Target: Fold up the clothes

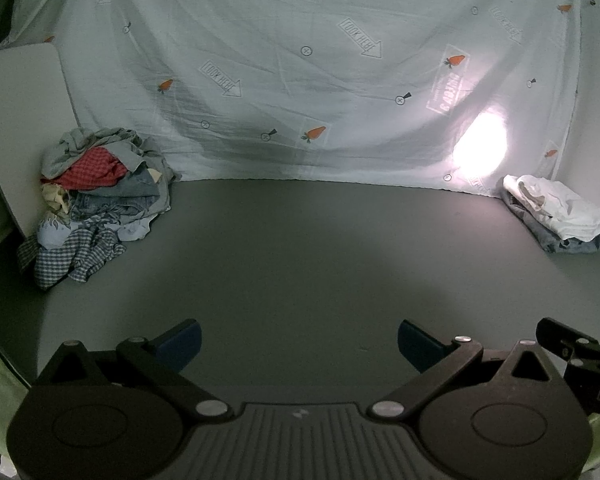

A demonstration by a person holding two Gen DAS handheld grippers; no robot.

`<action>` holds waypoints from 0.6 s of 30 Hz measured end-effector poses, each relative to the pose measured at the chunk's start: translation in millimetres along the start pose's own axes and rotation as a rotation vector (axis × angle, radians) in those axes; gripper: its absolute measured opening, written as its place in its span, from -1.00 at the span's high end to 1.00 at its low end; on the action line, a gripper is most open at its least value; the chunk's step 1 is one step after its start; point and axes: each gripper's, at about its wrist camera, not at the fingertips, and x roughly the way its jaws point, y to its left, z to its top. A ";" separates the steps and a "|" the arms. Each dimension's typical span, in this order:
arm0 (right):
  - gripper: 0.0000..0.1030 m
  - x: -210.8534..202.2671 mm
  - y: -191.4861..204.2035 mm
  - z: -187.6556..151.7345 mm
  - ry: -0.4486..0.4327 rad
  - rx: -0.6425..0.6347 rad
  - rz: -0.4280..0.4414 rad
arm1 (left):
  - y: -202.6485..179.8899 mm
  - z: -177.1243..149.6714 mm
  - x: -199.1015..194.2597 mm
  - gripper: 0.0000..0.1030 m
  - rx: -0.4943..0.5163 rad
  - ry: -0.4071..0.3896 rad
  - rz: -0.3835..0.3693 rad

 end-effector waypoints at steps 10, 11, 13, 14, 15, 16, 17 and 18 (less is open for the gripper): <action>-1.00 -0.3 1.7 -0.9 -0.001 -0.001 -0.004 | 0.2 0.7 -0.1 -1.00 -0.002 -0.001 0.001; -1.00 -0.2 2.2 -0.9 0.000 0.001 -0.005 | 0.7 1.0 -0.1 -1.00 0.002 -0.001 0.002; -1.00 -0.1 3.8 -1.3 0.000 0.008 -0.009 | 1.7 0.9 0.1 -1.00 0.007 -0.001 0.006; -1.00 0.0 4.9 -1.7 0.000 0.011 -0.011 | 2.8 1.0 0.6 -1.00 0.012 0.000 0.007; -1.00 0.2 6.1 -2.4 0.000 0.016 -0.012 | 3.9 0.9 1.3 -1.00 0.014 0.002 0.007; -1.00 0.7 7.2 -3.4 0.001 0.021 -0.012 | 4.5 0.5 1.9 -1.00 0.016 0.003 0.007; -1.00 1.2 7.1 -4.3 0.004 0.024 -0.010 | 4.5 0.0 3.5 -1.00 0.017 0.006 0.006; -1.00 1.8 5.0 -4.8 0.007 0.025 -0.009 | 4.1 -0.3 5.3 -1.00 0.015 0.010 0.005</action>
